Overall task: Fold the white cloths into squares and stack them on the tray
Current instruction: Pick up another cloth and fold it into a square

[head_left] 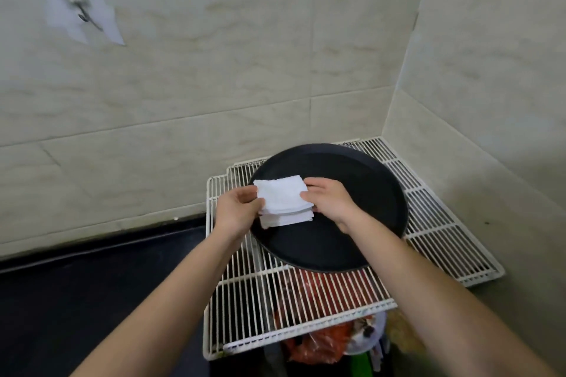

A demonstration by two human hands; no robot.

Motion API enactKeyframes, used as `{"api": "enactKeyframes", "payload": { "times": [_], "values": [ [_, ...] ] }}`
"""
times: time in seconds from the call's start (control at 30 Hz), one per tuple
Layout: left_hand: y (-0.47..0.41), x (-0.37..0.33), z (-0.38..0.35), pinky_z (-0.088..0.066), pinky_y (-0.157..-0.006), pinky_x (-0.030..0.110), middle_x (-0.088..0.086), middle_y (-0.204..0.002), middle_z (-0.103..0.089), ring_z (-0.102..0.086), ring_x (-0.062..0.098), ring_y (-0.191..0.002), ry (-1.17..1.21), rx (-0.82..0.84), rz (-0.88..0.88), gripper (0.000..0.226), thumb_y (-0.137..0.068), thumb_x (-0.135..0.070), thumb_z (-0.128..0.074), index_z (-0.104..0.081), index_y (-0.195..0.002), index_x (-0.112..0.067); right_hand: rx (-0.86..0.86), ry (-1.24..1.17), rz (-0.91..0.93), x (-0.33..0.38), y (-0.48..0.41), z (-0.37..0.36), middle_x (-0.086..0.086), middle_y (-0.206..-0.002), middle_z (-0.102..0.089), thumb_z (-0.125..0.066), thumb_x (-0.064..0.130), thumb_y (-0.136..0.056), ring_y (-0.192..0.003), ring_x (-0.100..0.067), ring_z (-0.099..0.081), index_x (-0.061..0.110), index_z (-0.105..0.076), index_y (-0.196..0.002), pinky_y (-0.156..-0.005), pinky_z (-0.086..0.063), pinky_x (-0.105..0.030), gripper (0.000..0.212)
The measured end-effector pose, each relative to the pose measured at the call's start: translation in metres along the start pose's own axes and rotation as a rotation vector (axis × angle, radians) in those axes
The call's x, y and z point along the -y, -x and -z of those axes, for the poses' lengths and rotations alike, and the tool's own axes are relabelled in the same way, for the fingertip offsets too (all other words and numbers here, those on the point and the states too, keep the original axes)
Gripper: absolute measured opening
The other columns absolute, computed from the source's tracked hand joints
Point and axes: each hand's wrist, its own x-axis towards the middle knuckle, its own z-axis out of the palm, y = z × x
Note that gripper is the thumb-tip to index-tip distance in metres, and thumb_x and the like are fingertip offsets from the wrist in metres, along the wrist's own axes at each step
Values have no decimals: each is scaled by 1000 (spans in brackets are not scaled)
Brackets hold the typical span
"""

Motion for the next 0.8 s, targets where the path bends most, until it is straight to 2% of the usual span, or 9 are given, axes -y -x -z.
{"api": "enactKeyframes", "payload": {
  "times": [0.07, 0.17, 0.23, 0.33, 0.47, 0.63, 0.67, 0.73, 0.8],
  "values": [
    [-4, 6, -2, -55, -95, 45, 13, -109, -72, -69, 28, -100, -28, -13, 17, 34, -82, 2, -73, -66, -116, -1, 1, 23, 18, -1, -4, -2, -3, -123, -68, -66, 8, -90, -102, -12, -66, 16, -60, -132, -86, -57, -30, 43],
    [-7, 16, -2, -55, -96, 44, 13, -110, -72, -69, 28, -100, -74, -5, 35, 34, -83, 1, -73, -66, -116, -1, 15, 56, 29, -4, -5, 0, 1, -117, -68, -64, 8, -92, -96, -6, -65, 19, -60, -131, -66, -52, -17, 42],
    [-7, 19, 0, -54, -96, 44, 12, -110, -72, -69, 27, -100, -100, -11, 27, 34, -83, 0, -73, -66, -116, -1, 23, 80, 45, -6, -5, 2, 3, -114, -67, -63, 8, -92, -94, -6, -65, 22, -59, -130, -60, -49, -14, 41],
    [-5, 22, -1, -53, -98, 39, 9, -115, -70, -67, 24, -105, -199, -5, -17, 37, -85, -4, -71, -65, -121, -2, 25, 156, 77, -10, -5, 4, 4, -109, -67, -64, 9, -91, -94, -9, -66, 23, -60, -127, -68, -55, -21, 40],
    [-1, 19, -1, -50, -101, 35, 8, -118, -69, -66, 20, -107, -398, 7, -90, 38, -88, -10, -70, -65, -125, -4, 13, 241, 105, -15, -6, 3, 4, -112, -68, -66, 11, -88, -98, -12, -67, 25, -62, -125, -89, -58, -38, 40],
    [6, 4, -5, -51, -90, 32, 8, -94, -70, -68, 27, -101, -611, 28, -140, 16, -89, -11, -65, -74, -103, -13, -7, 352, 132, -11, 1, 2, 2, -120, -65, -65, 10, -90, -99, -12, -64, 21, -59, -132, -89, -55, -30, 44],
    [8, 1, -4, -51, -89, 31, 7, -96, -71, -67, 26, -102, -607, 30, -152, 19, -89, -10, -65, -74, -106, -9, -21, 387, 138, -10, 2, 3, 1, -123, -64, -64, 9, -89, -99, -13, -64, 20, -57, -133, -88, -54, -29, 46],
    [11, -3, 5, -49, -95, 30, 9, -116, -70, -65, 23, -110, -536, 11, -183, 32, -90, -11, -64, -67, -122, -5, -76, 464, 161, -4, 7, 4, 0, -131, -59, -64, 7, -89, -100, -12, -62, 22, -54, -137, -89, -53, -29, 51],
    [18, -7, 29, -47, -99, 32, 7, -128, -65, -61, 20, -117, -429, -29, -247, 39, -95, -20, -61, -59, -132, -8, -156, 542, 241, 5, 13, 1, 0, -136, -53, -61, 10, -92, -107, -12, -59, 23, -51, -140, -89, -50, -27, 51]
  ]
}}
